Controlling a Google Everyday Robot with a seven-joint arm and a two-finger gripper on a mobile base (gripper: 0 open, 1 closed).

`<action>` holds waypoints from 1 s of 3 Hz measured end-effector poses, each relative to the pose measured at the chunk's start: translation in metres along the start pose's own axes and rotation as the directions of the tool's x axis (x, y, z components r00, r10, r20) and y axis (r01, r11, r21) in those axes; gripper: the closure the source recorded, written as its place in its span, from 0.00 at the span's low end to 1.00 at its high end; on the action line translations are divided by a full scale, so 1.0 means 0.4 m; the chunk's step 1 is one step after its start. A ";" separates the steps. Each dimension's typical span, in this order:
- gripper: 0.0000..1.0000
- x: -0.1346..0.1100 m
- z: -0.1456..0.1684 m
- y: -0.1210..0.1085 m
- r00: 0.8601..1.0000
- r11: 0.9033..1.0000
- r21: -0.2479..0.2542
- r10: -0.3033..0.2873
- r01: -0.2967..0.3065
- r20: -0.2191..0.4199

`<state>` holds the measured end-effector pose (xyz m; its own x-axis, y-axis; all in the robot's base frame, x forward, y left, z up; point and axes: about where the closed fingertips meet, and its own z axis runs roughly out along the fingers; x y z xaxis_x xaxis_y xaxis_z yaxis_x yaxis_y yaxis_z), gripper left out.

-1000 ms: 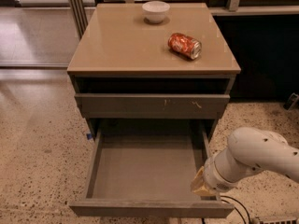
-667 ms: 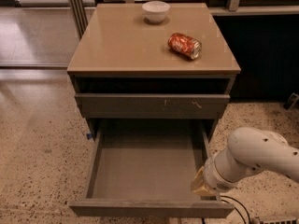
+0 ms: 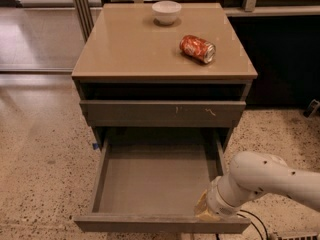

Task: Close middle drawer

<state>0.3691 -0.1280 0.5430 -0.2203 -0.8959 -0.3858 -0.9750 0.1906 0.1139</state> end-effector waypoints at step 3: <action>1.00 0.003 0.138 0.055 0.995 0.999 0.011 0.051 -0.053 0.090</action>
Offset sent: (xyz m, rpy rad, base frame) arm -0.0143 0.0310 -0.0471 0.0990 -0.0255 -0.0681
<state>0.3459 -0.1027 0.4944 -0.2717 -0.8451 -0.4605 -0.9624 0.2419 0.1238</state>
